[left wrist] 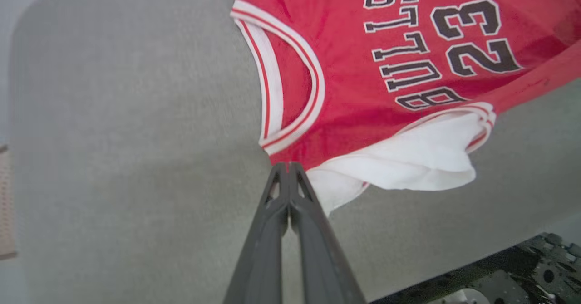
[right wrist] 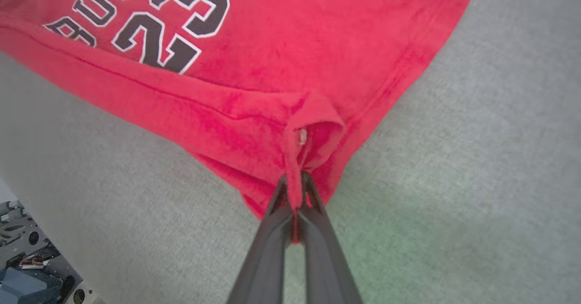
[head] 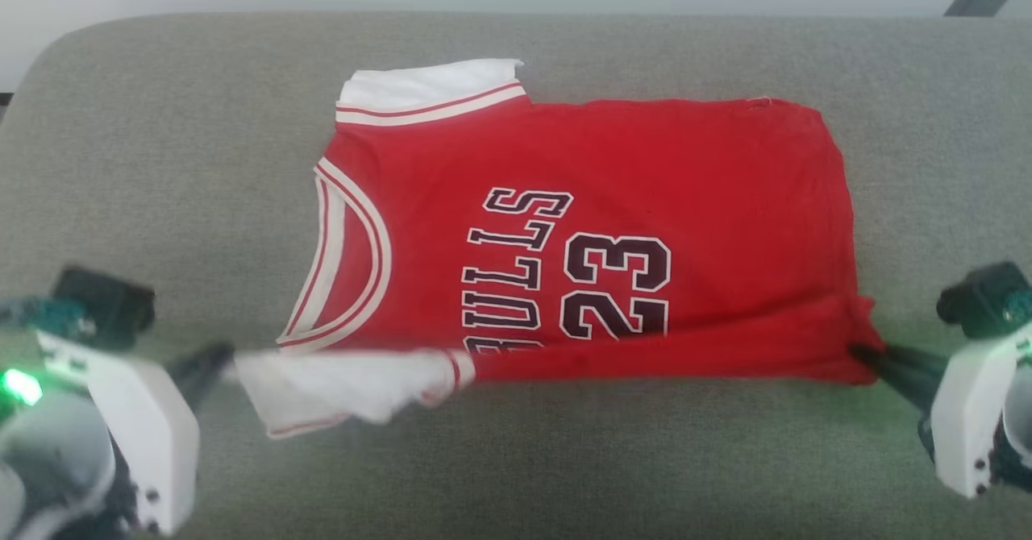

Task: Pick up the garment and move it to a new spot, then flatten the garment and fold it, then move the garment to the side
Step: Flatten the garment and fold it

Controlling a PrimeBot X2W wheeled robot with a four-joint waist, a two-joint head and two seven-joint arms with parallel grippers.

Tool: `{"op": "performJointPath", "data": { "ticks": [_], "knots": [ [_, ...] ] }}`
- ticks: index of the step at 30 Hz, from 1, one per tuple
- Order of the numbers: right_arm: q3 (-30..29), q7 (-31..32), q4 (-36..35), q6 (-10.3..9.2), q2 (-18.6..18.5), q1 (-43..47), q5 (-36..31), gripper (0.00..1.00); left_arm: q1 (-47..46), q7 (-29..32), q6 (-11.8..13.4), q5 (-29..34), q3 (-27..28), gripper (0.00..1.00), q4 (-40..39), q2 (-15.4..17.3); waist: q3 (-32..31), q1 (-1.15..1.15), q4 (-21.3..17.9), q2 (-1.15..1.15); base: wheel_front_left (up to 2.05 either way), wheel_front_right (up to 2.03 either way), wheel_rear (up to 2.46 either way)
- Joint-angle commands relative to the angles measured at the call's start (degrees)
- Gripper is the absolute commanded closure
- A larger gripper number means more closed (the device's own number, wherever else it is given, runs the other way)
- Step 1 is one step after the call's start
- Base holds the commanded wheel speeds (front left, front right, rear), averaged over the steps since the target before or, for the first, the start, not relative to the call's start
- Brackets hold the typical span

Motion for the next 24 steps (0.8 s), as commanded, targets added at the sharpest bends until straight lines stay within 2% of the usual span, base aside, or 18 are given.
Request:
{"op": "performJointPath", "data": {
  "ticks": [1, 6, 10, 11, 13, 19, 24],
  "knots": [
    [-0.6, 0.5, 0.3, -0.10, 0.9, -1.2, -0.9, 1.00, -2.1, 0.8, -1.1, 1.0, 0.4, 1.00, 0.9, 0.1, 0.5, 0.00, -0.5, 0.00, 0.00, 0.00, 0.00],
    [-4.0, 2.0, 3.0, -0.10, 5.2, -4.9, -5.2, 1.00, -11.9, 3.6, -8.3, 5.9, -0.1, 1.00, 7.6, -3.1, 2.1, 0.00, -1.6, 0.00, 0.00, 0.00, 0.00],
    [-6.0, 3.8, 6.0, -0.10, 9.2, -7.8, -8.7, 1.00, -19.7, 5.7, -13.6, 9.4, -1.9, 1.00, 14.9, -8.1, 3.8, 0.00, -2.2, 0.00, 0.00, 0.00, 0.00],
    [-6.4, 4.7, 7.1, -0.10, 11.1, -9.3, -10.4, 1.00, -23.2, 6.9, -15.9, 10.6, -3.1, 1.00, 19.3, -10.8, 4.6, 0.00, -2.5, 0.00, 0.00, 0.00, 0.00],
    [-6.3, 5.4, 8.1, -0.10, 12.8, -10.8, -11.8, 1.00, -26.4, 7.8, -18.2, 11.9, -4.3, 1.00, 23.7, -13.4, 5.5, 0.00, -2.8, 0.00, 0.00, 0.00, 0.00],
    [-5.6, 7.9, 11.1, -0.10, 16.5, -13.9, -14.7, 1.00, -32.5, 9.4, -24.2, 12.8, -7.6, 1.00, 37.2, -20.8, 7.5, 0.00, -3.2, 0.00, 0.00, 0.00, 0.00],
    [-5.0, 8.8, 12.5, -0.10, 18.2, -15.2, -15.6, 1.00, -34.5, 10.9, -27.5, 11.8, -9.5, 1.00, 47.2, -25.5, 8.5, 0.00, -3.5, 0.00, 0.00, 0.00, 0.00]
  ]
}}
